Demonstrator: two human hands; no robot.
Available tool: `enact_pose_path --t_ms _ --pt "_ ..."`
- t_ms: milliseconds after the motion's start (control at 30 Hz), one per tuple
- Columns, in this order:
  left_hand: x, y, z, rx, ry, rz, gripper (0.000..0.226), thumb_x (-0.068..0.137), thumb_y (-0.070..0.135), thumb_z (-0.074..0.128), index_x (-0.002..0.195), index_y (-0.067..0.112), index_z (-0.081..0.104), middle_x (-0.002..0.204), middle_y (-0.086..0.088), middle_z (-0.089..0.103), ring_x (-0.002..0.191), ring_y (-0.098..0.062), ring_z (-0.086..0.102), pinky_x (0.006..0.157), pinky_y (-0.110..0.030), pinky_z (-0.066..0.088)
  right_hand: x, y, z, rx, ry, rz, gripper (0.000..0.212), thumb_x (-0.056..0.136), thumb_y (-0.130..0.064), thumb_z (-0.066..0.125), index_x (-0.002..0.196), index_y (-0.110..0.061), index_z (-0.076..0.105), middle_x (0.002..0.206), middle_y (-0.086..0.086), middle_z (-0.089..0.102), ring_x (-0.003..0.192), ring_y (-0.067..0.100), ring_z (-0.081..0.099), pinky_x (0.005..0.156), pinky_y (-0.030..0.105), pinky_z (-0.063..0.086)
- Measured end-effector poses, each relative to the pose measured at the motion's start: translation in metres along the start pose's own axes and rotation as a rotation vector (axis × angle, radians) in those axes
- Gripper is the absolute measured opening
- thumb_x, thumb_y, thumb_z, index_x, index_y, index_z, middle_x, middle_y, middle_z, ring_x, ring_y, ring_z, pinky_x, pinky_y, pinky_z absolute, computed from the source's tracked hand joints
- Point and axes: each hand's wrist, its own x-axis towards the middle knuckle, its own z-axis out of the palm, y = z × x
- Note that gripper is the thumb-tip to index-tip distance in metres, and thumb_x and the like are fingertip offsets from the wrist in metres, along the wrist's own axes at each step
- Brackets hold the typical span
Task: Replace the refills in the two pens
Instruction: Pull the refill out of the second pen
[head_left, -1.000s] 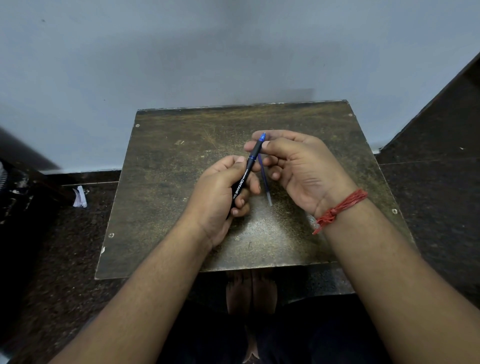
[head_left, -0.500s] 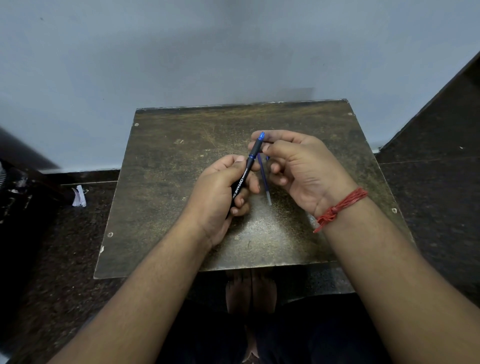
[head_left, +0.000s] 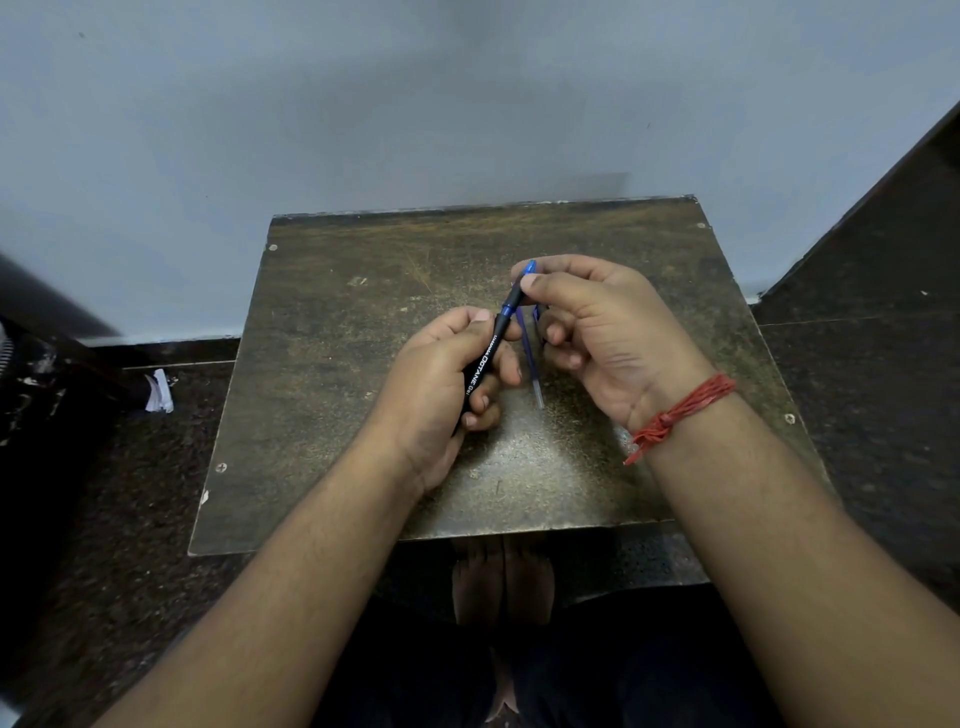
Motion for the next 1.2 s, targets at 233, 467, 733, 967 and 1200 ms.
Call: enact_pose_path --t_ms 233,467,733,967,1200 --pt "-0.0003 -0.0005 0.0002 -0.005 -0.012 -0.005 0.021 0.104 0.016 0.042 0.095 0.007 0.058 0.058 -0.004 0.056 0.038 -0.006 0.031 0.036 -0.015 0.019 -0.0023 -0.0006 0.0000 -0.025 -0.021 0.003 0.022 0.089 0.000 0.060 0.109 -0.003 0.067 0.106 0.019 0.074 0.049 0.011 0.044 0.036 0.019 0.026" --pt "-0.0010 -0.0004 0.0013 -0.001 -0.018 -0.010 0.022 0.105 0.017 0.041 0.094 0.007 0.058 0.058 -0.004 0.056 0.037 -0.005 0.031 0.036 -0.016 0.019 -0.0015 -0.0007 -0.0005 -0.055 0.002 -0.034 0.012 0.089 0.000 0.064 0.100 -0.005 0.068 0.090 0.021 0.066 0.047 0.010 0.042 0.035 0.019 0.026" --pt "-0.0010 -0.0003 0.0006 -0.008 -0.025 -0.016 0.022 0.105 0.018 0.042 0.094 0.008 0.059 0.059 -0.004 0.056 0.038 -0.005 0.031 0.036 -0.016 0.019 -0.0017 -0.0016 -0.0007 0.010 0.003 -0.007 0.019 0.092 -0.005 0.062 0.110 -0.002 0.062 0.104 0.016 0.075 0.046 0.011 0.042 0.036 0.020 0.024" --pt "-0.0009 -0.0006 0.0004 -0.006 -0.030 -0.010 0.023 0.105 0.019 0.042 0.094 0.008 0.059 0.059 -0.004 0.056 0.038 -0.005 0.031 0.035 -0.015 0.021 0.0008 -0.0001 -0.0020 -0.003 0.041 -0.051 0.007 0.092 -0.008 0.067 0.098 -0.006 0.066 0.082 0.011 0.066 0.042 0.008 0.039 0.035 0.018 0.024" --pt "-0.0005 -0.0013 -0.0004 0.004 -0.057 -0.008 0.021 0.106 0.019 0.041 0.103 0.010 0.060 0.058 -0.003 0.056 0.037 -0.005 0.031 0.036 -0.015 0.021 0.0002 -0.0022 -0.0027 0.041 0.032 -0.038 0.020 0.094 0.001 0.055 0.112 -0.001 0.065 0.102 0.016 0.076 0.041 0.007 0.040 0.036 0.020 0.025"
